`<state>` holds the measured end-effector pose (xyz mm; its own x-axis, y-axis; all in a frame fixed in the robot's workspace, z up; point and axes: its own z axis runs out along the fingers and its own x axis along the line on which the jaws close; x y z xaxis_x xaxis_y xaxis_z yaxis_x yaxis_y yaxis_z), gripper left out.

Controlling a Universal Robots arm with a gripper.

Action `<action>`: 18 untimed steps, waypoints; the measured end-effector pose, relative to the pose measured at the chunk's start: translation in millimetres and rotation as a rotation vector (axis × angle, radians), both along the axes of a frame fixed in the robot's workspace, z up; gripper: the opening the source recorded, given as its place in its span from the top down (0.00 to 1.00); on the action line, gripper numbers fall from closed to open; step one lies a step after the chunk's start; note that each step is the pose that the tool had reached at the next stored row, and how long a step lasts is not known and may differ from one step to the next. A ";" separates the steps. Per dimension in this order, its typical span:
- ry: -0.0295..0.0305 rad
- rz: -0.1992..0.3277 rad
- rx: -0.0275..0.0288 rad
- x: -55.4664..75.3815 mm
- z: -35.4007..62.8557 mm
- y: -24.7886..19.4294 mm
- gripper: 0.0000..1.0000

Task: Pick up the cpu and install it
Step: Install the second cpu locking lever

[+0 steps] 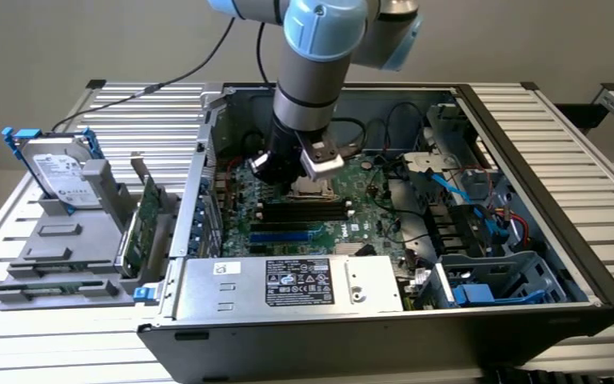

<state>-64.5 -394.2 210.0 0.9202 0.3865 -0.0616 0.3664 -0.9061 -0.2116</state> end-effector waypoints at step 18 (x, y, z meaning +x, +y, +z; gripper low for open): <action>-0.0002 -0.011 -0.0487 0.2 38.8 11.1 0.89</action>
